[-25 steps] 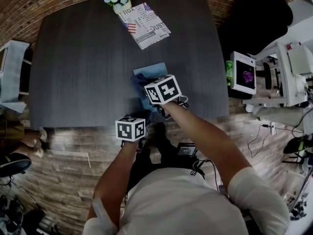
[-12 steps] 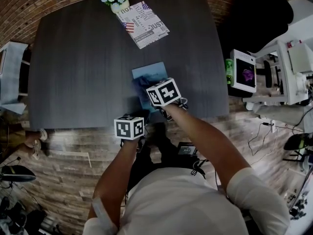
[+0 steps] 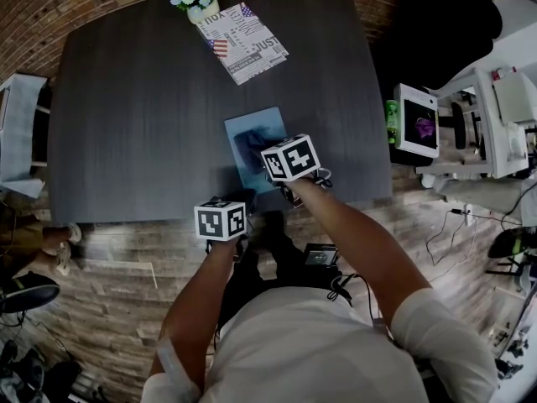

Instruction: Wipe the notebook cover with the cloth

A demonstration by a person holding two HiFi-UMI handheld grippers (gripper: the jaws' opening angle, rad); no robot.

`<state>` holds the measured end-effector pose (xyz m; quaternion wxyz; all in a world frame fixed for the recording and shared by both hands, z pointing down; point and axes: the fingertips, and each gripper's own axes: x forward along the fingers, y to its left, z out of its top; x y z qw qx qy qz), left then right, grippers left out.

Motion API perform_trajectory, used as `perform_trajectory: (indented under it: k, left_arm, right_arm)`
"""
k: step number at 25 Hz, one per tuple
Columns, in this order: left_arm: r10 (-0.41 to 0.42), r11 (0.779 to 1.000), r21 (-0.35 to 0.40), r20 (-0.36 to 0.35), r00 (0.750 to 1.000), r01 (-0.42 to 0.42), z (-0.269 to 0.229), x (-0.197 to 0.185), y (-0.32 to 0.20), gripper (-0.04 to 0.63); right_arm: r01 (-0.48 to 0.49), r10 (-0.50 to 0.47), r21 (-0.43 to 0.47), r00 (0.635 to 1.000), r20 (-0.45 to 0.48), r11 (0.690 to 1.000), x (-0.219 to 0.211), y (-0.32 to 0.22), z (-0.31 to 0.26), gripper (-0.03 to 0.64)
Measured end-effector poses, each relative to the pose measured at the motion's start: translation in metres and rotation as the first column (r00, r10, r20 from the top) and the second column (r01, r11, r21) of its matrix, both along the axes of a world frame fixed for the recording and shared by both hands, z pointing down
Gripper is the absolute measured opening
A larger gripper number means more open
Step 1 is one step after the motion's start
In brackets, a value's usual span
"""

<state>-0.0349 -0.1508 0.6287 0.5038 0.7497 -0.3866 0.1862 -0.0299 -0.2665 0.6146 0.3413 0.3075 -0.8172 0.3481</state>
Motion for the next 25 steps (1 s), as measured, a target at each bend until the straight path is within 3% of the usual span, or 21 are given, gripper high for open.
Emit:
perform_trajectory:
  k: [25]
  left_arm:
    - [-0.004,1.0,0.007,0.008,1.0,0.004,0.0,0.001,-0.001,0.008]
  right_arm:
    - [-0.059,0.068,0.09,0.992,-0.109,0.994,0.075,-0.015,-0.002,0.084]
